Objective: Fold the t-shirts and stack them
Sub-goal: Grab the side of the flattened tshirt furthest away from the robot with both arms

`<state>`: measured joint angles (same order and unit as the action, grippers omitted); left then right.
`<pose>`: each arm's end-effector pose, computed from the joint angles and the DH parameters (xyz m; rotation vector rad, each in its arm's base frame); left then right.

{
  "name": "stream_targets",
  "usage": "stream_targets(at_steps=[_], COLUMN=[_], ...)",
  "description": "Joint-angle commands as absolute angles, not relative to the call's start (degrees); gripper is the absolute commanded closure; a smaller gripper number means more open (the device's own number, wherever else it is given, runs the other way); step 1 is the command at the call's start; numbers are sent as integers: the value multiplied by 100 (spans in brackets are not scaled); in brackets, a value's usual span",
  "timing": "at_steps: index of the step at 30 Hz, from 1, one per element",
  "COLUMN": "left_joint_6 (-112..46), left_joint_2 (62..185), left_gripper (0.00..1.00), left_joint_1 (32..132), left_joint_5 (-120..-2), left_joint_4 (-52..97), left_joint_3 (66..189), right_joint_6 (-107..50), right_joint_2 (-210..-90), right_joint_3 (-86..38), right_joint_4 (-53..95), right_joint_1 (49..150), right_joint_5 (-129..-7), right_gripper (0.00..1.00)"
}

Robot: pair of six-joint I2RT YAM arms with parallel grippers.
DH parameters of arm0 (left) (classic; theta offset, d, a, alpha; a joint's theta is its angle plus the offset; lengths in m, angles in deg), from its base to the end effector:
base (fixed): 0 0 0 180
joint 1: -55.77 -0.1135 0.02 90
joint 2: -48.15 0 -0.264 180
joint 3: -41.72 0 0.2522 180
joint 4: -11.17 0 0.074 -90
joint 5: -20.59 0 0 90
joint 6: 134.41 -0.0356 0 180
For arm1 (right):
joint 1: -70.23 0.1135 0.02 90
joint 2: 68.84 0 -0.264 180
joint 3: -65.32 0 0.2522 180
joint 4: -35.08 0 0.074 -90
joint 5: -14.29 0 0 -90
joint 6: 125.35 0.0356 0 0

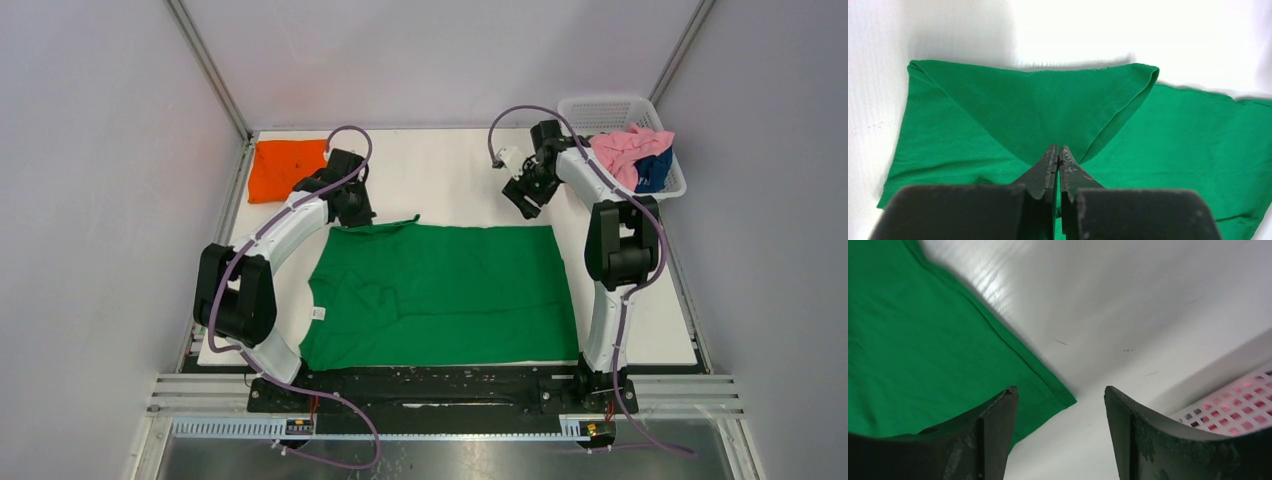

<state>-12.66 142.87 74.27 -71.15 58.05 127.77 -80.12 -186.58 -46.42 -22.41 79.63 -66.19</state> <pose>0.3351 -0.1110 0.2482 -0.3083 2.5497 -0.3028 0.4355 0.0781 0.2232 -1.2536 2.3372 0.0206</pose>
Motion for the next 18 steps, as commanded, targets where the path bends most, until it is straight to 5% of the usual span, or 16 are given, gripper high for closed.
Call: stream_targets(at_steps=[1,8,18], left_joint_6=[-1298,-1323,-1286], left_joint_2=[13973,13948,13958], left_gripper=[100,100,100], left_joint_1=[7449,7448,7449], left_joint_5=[-7135,-7296,-7343], left_joint_4=[5757,5819,5817], left_joint_3=[12736,12704,12667], right_joint_6=[-9495,-9505,-9445], right_joint_2=[-19210,-19839,-19927], right_joint_3=[-4944,-4929,-5024], right_joint_4=[-3391,-3353,-3588], right_joint_1=[7926,7920,7992], right_joint_5=[-6838,-7351,-7491], right_gripper=[29,31,56])
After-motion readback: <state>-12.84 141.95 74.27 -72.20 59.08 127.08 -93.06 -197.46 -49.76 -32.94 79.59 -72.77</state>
